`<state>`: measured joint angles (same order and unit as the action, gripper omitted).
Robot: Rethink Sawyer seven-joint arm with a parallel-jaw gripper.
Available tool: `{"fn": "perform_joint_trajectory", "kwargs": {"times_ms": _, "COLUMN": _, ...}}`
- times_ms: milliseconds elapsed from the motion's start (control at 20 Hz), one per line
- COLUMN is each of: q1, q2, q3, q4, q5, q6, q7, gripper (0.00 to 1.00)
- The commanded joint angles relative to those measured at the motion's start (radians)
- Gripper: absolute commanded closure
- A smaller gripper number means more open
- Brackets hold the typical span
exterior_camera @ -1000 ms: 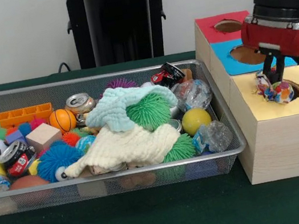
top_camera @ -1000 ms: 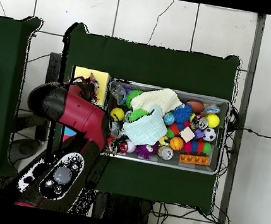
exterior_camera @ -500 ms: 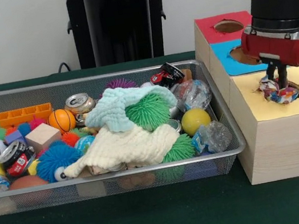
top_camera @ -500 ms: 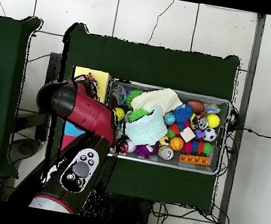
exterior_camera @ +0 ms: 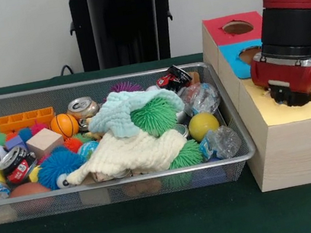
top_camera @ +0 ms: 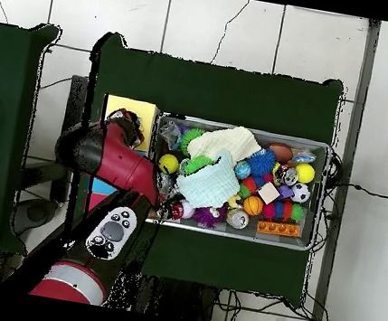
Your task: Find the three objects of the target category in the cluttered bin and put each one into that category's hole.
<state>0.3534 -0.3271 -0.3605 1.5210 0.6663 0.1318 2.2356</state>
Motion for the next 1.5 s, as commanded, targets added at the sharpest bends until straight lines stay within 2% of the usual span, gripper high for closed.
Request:
{"fn": "perform_joint_trajectory", "kwargs": {"times_ms": 50, "q1": -0.048, "q2": 0.136, "q3": 0.168, "q4": 0.088, "q5": 0.023, "q6": -0.103, "q7": 0.246, "gripper": 1.00}}
{"fn": "perform_joint_trajectory", "kwargs": {"times_ms": 300, "q1": -0.062, "q2": 0.116, "q3": 0.186, "q4": 0.110, "q5": 0.018, "q6": -0.111, "q7": 0.230, "gripper": 1.00}}
{"fn": "perform_joint_trajectory", "kwargs": {"times_ms": 700, "q1": 0.012, "q2": 0.003, "q3": 0.041, "q4": 0.125, "q5": -0.004, "q6": 0.074, "q7": 0.184, "gripper": 1.00}}
{"fn": "perform_joint_trajectory", "kwargs": {"times_ms": 1050, "q1": 0.014, "q2": -0.102, "q3": -0.007, "q4": 0.122, "q5": -0.059, "q6": 0.249, "q7": 0.133, "gripper": 1.00}}
{"fn": "perform_joint_trajectory", "kwargs": {"times_ms": 1150, "q1": 0.002, "q2": -0.125, "q3": -0.004, "q4": 0.122, "q5": -0.072, "q6": 0.273, "q7": 0.115, "gripper": 1.00}}
{"fn": "perform_joint_trajectory", "kwargs": {"times_ms": 1400, "q1": -0.005, "q2": -0.129, "q3": -0.021, "q4": 0.099, "q5": -0.105, "q6": 0.294, "q7": 0.106, "gripper": 1.00}}
{"fn": "perform_joint_trajectory", "kwargs": {"times_ms": 1450, "q1": -0.004, "q2": -0.127, "q3": -0.027, "q4": 0.096, "q5": -0.120, "q6": 0.266, "q7": 0.107, "gripper": 0.00}}
{"fn": "perform_joint_trajectory", "kwargs": {"times_ms": 1500, "q1": -0.012, "q2": -0.133, "q3": -0.016, "q4": 0.102, "q5": -0.123, "q6": 0.247, "q7": 0.095, "gripper": 0.00}}
